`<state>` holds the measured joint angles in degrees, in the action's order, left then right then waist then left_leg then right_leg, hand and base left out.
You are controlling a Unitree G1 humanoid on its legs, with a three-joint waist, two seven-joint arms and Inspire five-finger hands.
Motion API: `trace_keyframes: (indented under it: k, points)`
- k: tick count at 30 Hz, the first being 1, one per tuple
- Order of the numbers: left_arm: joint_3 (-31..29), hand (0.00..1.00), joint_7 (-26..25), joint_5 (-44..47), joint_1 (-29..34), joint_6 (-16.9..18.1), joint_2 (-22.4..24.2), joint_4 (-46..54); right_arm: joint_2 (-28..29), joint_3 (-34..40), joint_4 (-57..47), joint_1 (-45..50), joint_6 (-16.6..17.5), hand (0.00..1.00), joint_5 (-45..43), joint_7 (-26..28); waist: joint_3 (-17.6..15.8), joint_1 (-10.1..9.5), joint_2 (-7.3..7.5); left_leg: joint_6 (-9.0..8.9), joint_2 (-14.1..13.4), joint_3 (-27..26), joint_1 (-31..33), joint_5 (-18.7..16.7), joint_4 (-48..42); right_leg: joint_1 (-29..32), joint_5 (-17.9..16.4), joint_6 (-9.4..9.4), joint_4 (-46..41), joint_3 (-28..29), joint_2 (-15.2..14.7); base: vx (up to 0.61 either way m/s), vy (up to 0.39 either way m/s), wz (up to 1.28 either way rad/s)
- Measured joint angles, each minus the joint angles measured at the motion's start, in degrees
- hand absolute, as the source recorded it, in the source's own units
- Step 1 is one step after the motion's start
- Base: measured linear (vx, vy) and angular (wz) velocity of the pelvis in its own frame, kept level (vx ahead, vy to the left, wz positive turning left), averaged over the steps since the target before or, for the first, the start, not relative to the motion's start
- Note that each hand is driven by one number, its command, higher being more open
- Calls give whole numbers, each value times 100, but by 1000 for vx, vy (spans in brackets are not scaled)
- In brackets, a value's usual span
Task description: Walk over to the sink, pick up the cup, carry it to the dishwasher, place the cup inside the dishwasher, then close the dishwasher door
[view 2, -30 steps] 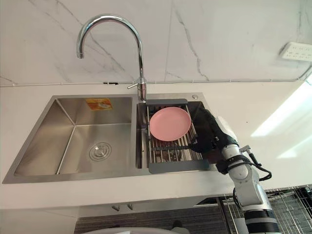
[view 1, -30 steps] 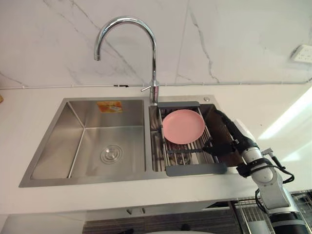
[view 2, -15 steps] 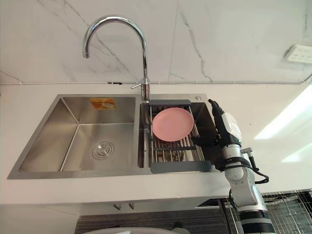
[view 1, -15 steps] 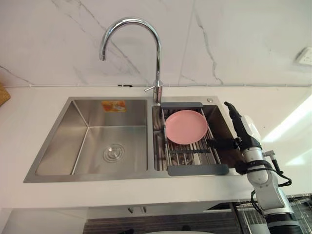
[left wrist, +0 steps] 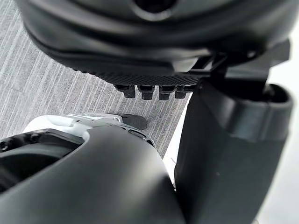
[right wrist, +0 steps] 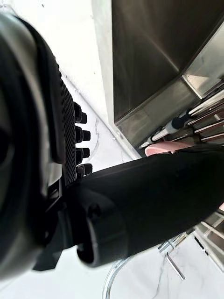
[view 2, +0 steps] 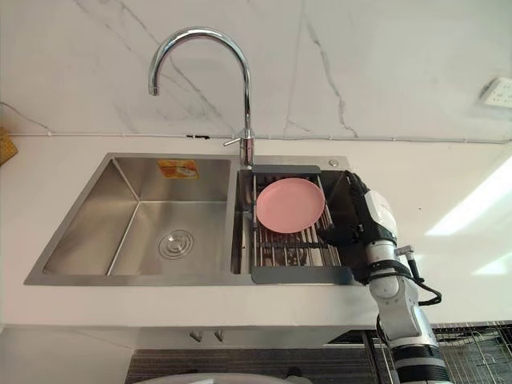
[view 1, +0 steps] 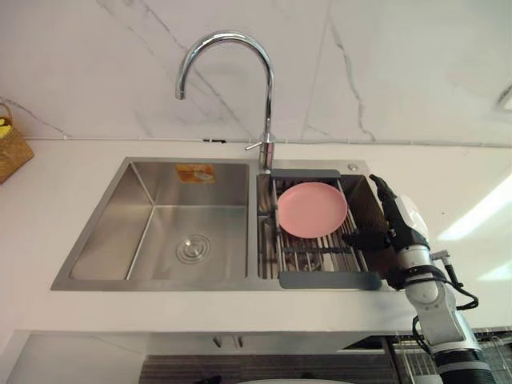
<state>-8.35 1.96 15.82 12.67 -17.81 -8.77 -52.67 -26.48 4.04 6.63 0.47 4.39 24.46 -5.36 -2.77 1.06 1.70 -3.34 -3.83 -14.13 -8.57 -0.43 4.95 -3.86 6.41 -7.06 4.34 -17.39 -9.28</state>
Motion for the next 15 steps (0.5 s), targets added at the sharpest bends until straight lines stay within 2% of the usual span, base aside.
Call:
trace_keyframes:
  k: [15]
  points:
    - [-7,100,91,-13,1,-21,-5,30,64,-242,449,-233,-5,100,289,-58,15,-28,-1,15,18,164,76,74,3,-19,1,1,2,-159,-28,-40,-21,6]
